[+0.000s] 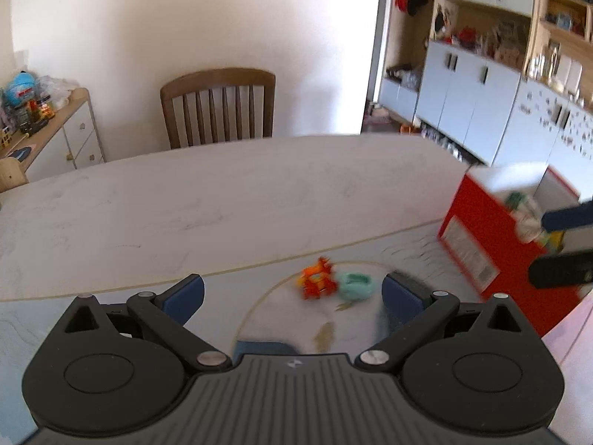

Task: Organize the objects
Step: 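Withdraw both tools from the box toward the orange toy and teal sharpener, then grasp the orange toy figure with the left tool while the right tool grasps the teal sharpener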

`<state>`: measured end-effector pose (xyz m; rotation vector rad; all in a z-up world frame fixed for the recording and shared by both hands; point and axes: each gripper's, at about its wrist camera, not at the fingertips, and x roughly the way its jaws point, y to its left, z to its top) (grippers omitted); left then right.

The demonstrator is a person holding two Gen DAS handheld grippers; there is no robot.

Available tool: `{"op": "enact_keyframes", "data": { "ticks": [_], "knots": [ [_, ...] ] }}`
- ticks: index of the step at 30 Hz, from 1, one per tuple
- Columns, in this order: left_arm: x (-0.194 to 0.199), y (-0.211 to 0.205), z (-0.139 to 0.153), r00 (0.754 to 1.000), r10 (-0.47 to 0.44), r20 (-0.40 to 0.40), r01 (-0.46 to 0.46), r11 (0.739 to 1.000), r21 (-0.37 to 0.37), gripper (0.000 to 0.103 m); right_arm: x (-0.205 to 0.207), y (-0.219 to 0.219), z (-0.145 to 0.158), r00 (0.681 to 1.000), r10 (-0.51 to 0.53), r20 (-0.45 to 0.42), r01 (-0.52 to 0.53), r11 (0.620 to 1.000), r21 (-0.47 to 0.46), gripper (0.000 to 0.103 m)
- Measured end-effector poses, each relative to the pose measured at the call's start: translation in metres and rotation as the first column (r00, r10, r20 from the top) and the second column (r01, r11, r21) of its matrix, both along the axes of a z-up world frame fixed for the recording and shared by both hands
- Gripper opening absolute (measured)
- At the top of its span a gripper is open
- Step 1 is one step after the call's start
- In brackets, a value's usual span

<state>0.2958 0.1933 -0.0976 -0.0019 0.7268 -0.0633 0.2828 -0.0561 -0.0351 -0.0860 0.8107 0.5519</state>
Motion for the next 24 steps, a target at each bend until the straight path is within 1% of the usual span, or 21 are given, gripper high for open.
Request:
{"op": "enact_keyframes", "data": {
  "ticks": [4,10,12,16,19,22,24],
  "knots": [
    [0.014,0.009,-0.023,0.999,-0.029,-0.022,0.029,0.999,0.020,0.103,0.011,0.017,-0.009,1.000,0.022,-0.005,-0.023,0.999,-0.041,0.089],
    [0.031,0.014,-0.046,0.997,-0.065,-0.034,0.065,0.998,0.013,0.103,0.030,0.037,-0.027,0.998,0.043,-0.035,-0.046,0.996,-0.080,0.082],
    [0.037,0.012,-0.052,0.997,-0.073,-0.039,0.075,0.997,0.029,0.103,0.037,0.041,-0.033,0.998,0.037,-0.054,-0.041,0.996,-0.080,0.079],
    [0.048,0.010,-0.065,0.994,-0.097,-0.055,0.099,0.995,0.030,0.102,0.050,0.046,-0.046,0.996,0.024,-0.089,-0.031,0.996,-0.078,0.076],
    [0.053,0.008,-0.069,0.993,-0.111,-0.049,0.112,0.993,0.032,0.102,0.059,0.050,-0.056,0.992,0.015,-0.126,-0.023,0.997,-0.069,0.072],
    [0.058,0.004,-0.073,0.991,-0.125,-0.043,0.126,0.992,0.030,0.099,0.067,0.056,-0.064,0.989,0.011,-0.150,-0.019,0.998,-0.056,0.070],
    [0.060,0.002,-0.074,0.991,-0.130,-0.042,0.131,0.991,0.026,0.094,0.072,0.059,-0.068,0.985,0.008,-0.171,-0.015,0.999,-0.044,0.069]
  ]
}}
